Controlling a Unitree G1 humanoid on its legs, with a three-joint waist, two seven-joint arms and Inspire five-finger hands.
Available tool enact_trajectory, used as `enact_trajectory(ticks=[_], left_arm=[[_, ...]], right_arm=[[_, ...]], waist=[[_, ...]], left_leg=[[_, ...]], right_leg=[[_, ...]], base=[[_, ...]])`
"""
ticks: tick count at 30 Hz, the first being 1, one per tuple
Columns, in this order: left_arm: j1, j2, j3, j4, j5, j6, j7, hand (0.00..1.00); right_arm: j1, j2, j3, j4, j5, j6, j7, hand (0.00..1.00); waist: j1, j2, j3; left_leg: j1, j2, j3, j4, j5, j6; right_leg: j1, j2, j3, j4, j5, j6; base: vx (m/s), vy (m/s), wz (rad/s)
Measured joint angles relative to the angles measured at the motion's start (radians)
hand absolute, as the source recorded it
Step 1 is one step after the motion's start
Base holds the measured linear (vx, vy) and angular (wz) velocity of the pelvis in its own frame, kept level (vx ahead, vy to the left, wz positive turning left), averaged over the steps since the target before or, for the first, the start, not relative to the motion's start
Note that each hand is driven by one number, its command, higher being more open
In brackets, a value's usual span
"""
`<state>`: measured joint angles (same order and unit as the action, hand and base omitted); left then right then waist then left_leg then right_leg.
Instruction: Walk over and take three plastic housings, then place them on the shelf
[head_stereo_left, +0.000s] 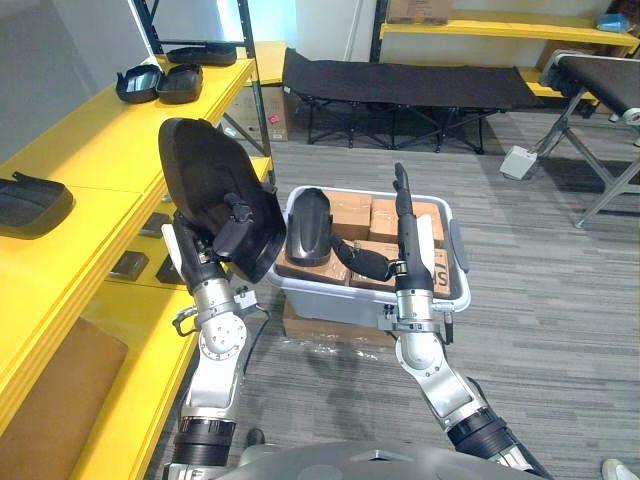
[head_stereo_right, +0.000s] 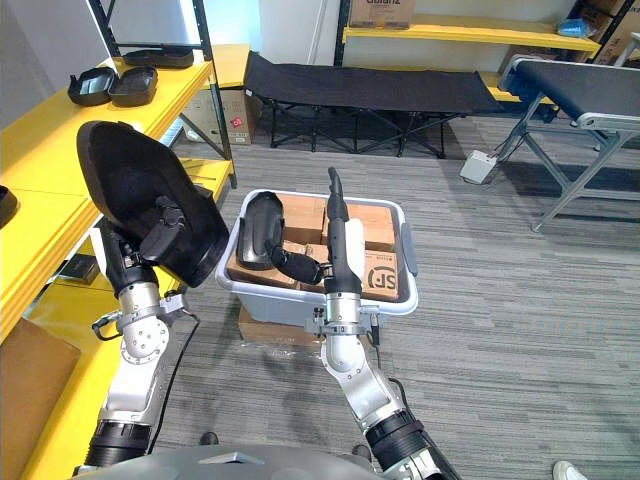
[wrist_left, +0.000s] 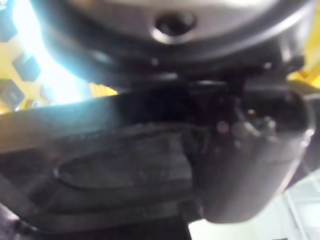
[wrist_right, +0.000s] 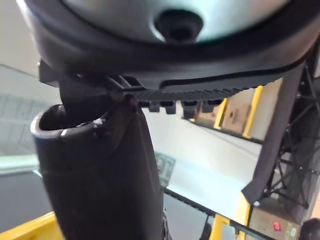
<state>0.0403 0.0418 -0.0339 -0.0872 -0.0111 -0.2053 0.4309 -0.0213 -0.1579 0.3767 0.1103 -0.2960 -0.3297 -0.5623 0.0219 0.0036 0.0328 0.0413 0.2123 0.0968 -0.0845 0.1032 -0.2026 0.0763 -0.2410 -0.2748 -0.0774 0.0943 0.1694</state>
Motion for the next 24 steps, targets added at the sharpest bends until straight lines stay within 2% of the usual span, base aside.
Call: enact_trajectory(ticks=[4, 9, 14, 17, 21, 24], left_arm=[[0.002, 0.024, -0.003, -0.05, -0.111, -0.041, -0.153, 0.0], [0.002, 0.091, -0.026, -0.144, -0.242, -0.075, -0.405, 0.0], [0.001, 0.146, -0.07, -0.237, -0.303, -0.076, -0.598, 0.0], [0.0, 0.177, -0.093, -0.281, -0.302, -0.075, -0.667, 0.0], [-0.011, 0.203, -0.108, -0.298, -0.299, -0.068, -0.703, 0.0], [-0.042, 0.216, -0.109, -0.299, -0.295, -0.035, -0.72, 0.0]], right_arm=[[0.023, -0.008, -0.021, -0.002, 0.118, 0.0, 0.172, 1.0], [0.028, -0.037, -0.034, -0.002, 0.269, 0.0, 0.401, 1.0], [0.028, -0.074, -0.034, -0.002, 0.283, 0.0, 0.517, 1.0], [0.025, -0.083, -0.034, -0.002, 0.284, 0.0, 0.555, 1.0], [0.017, -0.085, -0.034, -0.002, 0.284, 0.004, 0.575, 1.0], [0.011, -0.104, -0.033, -0.002, 0.284, 0.015, 0.582, 1.0]], waist=[[-0.003, 0.004, 0.0], [-0.007, 0.019, -0.003], [-0.01, 0.029, -0.009], [-0.01, 0.035, -0.012], [-0.016, 0.036, -0.013], [-0.015, 0.036, -0.013]], left_leg=[[0.0, 0.0, 0.001, 0.0, -0.001, 0.0], [0.0, -0.001, -0.001, 0.0, -0.001, 0.0], [0.0, -0.001, -0.013, 0.0, -0.002, 0.0], [0.0, -0.001, -0.014, 0.0, -0.002, 0.0], [0.0, -0.001, -0.014, 0.0, -0.003, 0.0], [0.0, -0.001, -0.014, 0.0, -0.002, 0.0]], right_leg=[[0.001, 0.0, 0.0, 0.0, 0.0, 0.004], [0.007, 0.0, -0.003, 0.0, -0.001, 0.006], [0.013, 0.0, -0.02, 0.0, -0.009, 0.007], [0.013, 0.0, -0.02, 0.0, -0.009, 0.008], [0.014, 0.0, -0.021, 0.0, -0.009, 0.008], [0.014, 0.0, -0.021, 0.0, -0.009, 0.008]], base=[[0.0, 0.0, 0.0], [0.0, 0.0, 0.01], [-0.02, 0.002, 0.08], [0.0, 0.0, 0.0], [0.0, 0.0, 0.0], [0.0, 0.0, 0.0]])
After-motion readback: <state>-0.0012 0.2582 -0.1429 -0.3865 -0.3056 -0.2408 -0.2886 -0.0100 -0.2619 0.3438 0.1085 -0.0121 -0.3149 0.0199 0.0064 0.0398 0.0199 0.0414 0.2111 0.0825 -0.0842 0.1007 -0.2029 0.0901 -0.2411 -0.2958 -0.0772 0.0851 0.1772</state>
